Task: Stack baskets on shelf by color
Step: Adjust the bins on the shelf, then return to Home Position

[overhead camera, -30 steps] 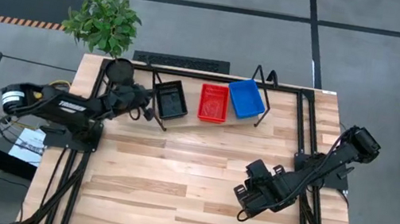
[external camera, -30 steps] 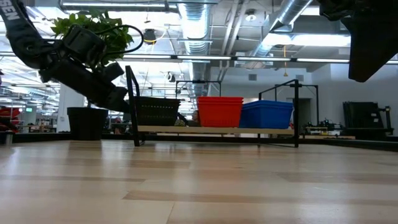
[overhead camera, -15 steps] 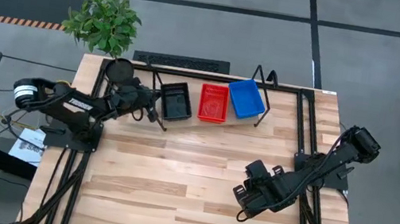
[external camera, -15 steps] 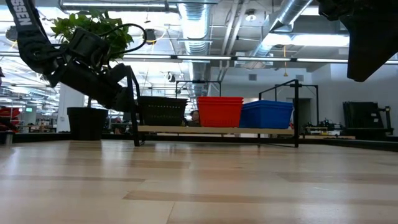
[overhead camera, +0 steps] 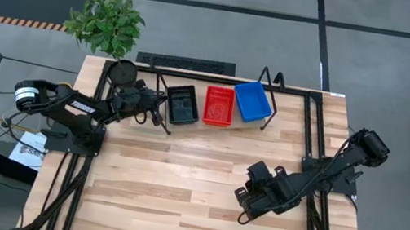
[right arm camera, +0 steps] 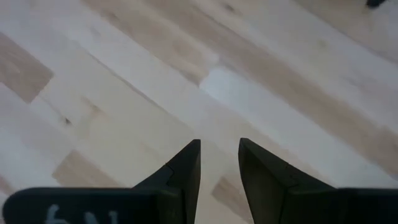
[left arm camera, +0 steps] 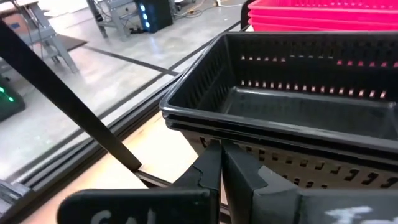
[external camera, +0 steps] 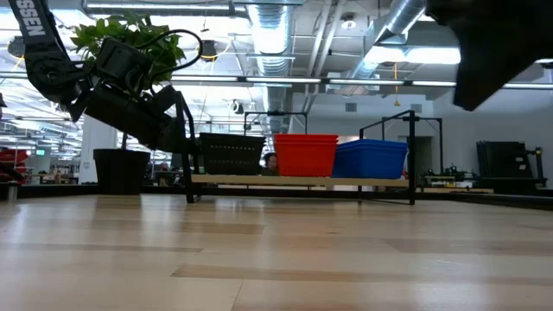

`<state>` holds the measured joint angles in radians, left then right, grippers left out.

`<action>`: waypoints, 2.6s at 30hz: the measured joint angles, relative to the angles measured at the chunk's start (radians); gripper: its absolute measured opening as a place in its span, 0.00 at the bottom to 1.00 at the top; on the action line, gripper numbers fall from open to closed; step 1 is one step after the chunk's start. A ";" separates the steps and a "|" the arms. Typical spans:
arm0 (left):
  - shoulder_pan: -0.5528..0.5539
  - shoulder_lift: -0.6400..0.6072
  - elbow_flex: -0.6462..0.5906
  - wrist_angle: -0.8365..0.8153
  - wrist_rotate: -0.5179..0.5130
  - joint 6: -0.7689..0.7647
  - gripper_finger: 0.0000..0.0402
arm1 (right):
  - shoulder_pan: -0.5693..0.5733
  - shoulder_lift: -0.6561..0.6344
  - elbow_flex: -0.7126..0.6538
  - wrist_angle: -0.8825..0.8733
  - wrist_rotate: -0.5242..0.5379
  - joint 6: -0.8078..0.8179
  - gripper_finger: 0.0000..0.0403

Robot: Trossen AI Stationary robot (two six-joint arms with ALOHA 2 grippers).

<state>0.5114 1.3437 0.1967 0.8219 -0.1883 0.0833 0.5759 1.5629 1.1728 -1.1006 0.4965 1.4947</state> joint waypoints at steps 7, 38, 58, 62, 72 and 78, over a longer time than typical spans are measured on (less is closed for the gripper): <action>0.000 -0.001 0.000 -0.043 -0.001 -0.078 0.00 | -0.145 0.000 0.000 0.042 0.102 -0.117 0.33; -0.009 -0.009 -0.001 -0.250 0.078 -0.209 0.00 | -0.611 0.200 0.000 0.497 0.081 -0.748 0.33; -0.042 -0.009 0.000 -0.256 0.085 -0.228 0.00 | -0.690 0.249 0.000 0.554 0.112 -0.770 0.33; -0.042 -0.009 0.000 -0.256 0.123 -0.230 0.00 | -0.690 0.246 0.010 0.528 0.111 -0.762 0.33; -0.042 -0.026 0.000 -0.308 0.242 -0.317 0.00 | -0.645 0.226 0.123 0.381 0.111 -0.807 0.33; -0.044 -0.147 -0.001 -0.477 0.361 -0.386 0.00 | -0.568 0.127 0.208 0.272 0.124 -0.850 0.33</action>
<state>0.4676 1.1964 0.1959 0.3451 0.1723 -0.3024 0.0075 1.6900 1.3811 -0.8288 0.6201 0.6448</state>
